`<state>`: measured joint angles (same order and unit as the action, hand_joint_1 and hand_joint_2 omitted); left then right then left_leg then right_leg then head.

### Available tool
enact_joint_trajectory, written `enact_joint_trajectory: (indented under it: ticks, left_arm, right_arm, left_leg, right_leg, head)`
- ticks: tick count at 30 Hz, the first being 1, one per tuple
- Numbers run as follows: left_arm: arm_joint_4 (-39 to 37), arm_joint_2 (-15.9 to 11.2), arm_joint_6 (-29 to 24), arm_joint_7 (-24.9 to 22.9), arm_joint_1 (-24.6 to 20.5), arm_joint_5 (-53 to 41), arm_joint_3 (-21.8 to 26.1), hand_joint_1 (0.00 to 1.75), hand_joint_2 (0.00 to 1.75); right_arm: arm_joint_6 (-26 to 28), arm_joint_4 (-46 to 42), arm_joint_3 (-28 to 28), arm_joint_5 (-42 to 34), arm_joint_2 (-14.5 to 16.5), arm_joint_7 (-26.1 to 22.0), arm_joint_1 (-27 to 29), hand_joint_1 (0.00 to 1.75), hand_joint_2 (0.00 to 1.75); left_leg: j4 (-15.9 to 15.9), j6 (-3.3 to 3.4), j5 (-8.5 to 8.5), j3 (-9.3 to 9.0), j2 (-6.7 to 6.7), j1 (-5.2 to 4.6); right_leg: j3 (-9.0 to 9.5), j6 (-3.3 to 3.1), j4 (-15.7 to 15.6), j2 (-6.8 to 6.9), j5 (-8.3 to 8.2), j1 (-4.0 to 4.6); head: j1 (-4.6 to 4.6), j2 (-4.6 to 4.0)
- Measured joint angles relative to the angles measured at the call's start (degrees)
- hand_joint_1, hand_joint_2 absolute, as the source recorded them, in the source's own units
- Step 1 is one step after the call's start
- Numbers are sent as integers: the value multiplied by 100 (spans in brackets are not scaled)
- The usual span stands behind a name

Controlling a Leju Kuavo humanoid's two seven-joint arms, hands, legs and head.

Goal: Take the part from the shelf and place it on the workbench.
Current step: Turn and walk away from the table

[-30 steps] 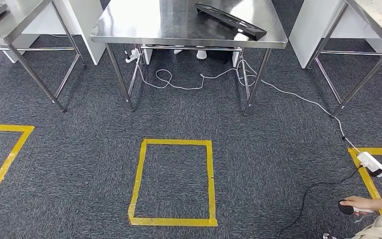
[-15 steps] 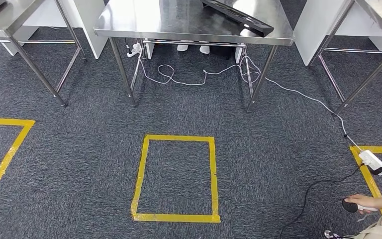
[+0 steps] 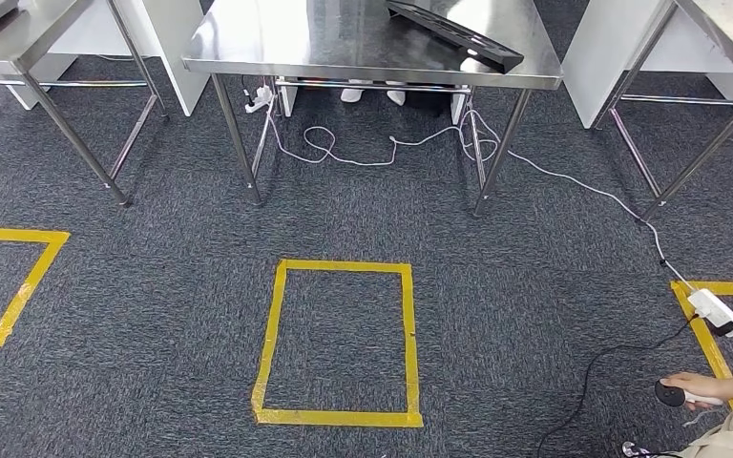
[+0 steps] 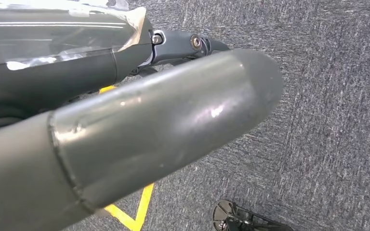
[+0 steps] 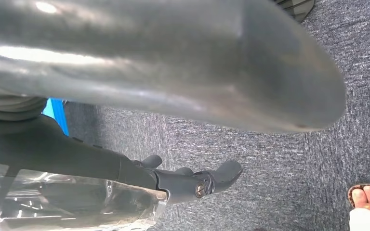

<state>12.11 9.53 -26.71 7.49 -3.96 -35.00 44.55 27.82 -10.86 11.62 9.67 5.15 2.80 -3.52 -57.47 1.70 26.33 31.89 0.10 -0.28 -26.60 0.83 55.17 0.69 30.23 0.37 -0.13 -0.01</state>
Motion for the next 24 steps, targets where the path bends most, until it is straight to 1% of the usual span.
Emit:
enact_joint_trajectory:
  ticks: [2, 6, 8, 9, 10, 11, 12, 13, 14, 15, 17, 18, 21, 22, 23, 24]
  left_arm:
    - [0, -1, 36, 7, 0, -38, -14, 0, 0]
    - [0, -21, 95, 22, 0, -92, -37, 0, 0]
    - [0, -22, 114, 38, -1, -114, -39, 0, 0]
    - [0, -20, 121, 46, -1, -125, -40, 0, 0]
    - [0, -19, 128, 51, -1, -136, -42, 0, 0]
    - [0, -17, 136, 55, -2, -144, -42, 0, 0]
    - [-1, -19, 142, 56, -1, -151, -42, 0, 0]
    - [-1, -19, 149, 55, -2, -154, -42, 0, 0]
    - [-2, -18, 155, 51, -1, -154, -42, 0, 0]
    - [-4, -17, 159, 46, -1, -153, -42, 0, 0]
    - [-8, -17, 163, 39, -1, -151, -42, 0, 0]
    - [-9, -17, 164, 38, -1, -150, -42, 0, 0]
    - [-9, -17, 164, 38, -1, -150, -42, 0, 0]
    - [-10, -17, 164, 36, -1, -143, -42, 0, 0]
    - [-12, -22, 164, 33, -1, -132, -41, 0, 0]
    - [-16, -25, 163, 31, -1, -109, -41, 0, 0]
  right_arm:
    - [-10, 0, 27, -76, 1, -28, 1, 0, 0]
    - [-24, 0, 155, -231, 23, -141, 2, 0, 0]
    - [-24, -1, 205, -268, 26, -178, -1, 0, 0]
    - [-23, -1, 231, -281, 25, -188, -3, 0, 0]
    - [-23, -1, 254, -293, 25, -192, -3, 0, 0]
    - [-23, -1, 272, -304, 24, -194, -1, 0, 0]
    - [-24, 0, 286, -313, 24, -196, 2, 0, 0]
    - [-27, 0, 301, -320, 23, -196, 9, 0, 0]
    - [-31, 0, 315, -325, 19, -196, 17, 0, 0]
    - [-37, 0, 331, -329, 14, -197, 27, 0, 0]
    - [-46, 0, 351, -335, 5, -199, 41, 0, 0]
    - [-48, 0, 355, -335, 3, -199, 43, 0, 0]
    - [-49, 0, 356, -335, 3, -199, 44, 0, 0]
    - [-61, 0, 361, -335, 2, -207, 41, 0, 0]
    - [-82, -1, 367, -334, 9, -219, 33, 0, 0]
    - [-117, -1, 373, -330, 12, -234, 22, 0, 0]
  left_leg:
    - [-9, 3, 3, 3, 0, -5]
    - [-36, 32, 16, 22, 1, -11]
    - [17, 63, -12, 8, 19, 17]
    - [61, 90, -35, -4, 40, 42]
    - [103, 116, -58, -14, 68, 69]
    - [128, 133, -74, -16, 104, 88]
    - [135, 140, -78, -8, 137, 95]
    - [133, 138, -80, 0, 173, 98]
    - [131, 130, -81, 5, 211, 103]
    - [128, 117, -81, 6, 246, 114]
    - [123, 93, -81, 6, 287, 134]
    - [121, 87, -80, 5, 294, 140]
    - [121, 83, -80, 5, 297, 142]
    - [108, 50, -74, 3, 321, 153]
    - [86, -5, -57, -3, 359, 154]
    - [74, -85, -41, -28, 438, 166]
  right_leg:
    - [0, 5, -1, 0, -3, -6]
    - [-8, 30, -12, -2, -16, -65]
    - [-15, 45, 13, -8, -2, -63]
    - [-57, 48, 107, -15, 54, -59]
    - [-154, 43, 300, -22, 159, -59]
    - [-324, 35, 632, -31, 316, -74]
    - [-544, 34, 1028, -39, 480, -89]
    - [-745, 47, 1394, -43, 602, -111]
    - [-881, 85, 1632, -44, 650, -138]
    - [-915, 142, 1663, -43, 608, -166]
    - [-859, 229, 1498, -40, 476, -208]
    - [-830, 247, 1430, -39, 438, -216]
    - [-813, 256, 1390, -38, 418, -220]
    - [-672, 309, 1092, 28, 290, -240]
    - [-539, 347, 778, 150, 147, -250]
    - [-424, 314, 483, 210, 7, -247]
  head:
    - [0, 0]
    - [-2, 0]
    - [-3, 0]
    - [2, 1]
    - [11, 1]
    - [22, 1]
    - [34, 1]
    - [40, 1]
    - [41, 1]
    - [42, 1]
    - [43, 1]
    - [44, 1]
    - [44, 1]
    - [46, 0]
    - [59, 0]
    - [56, 0]
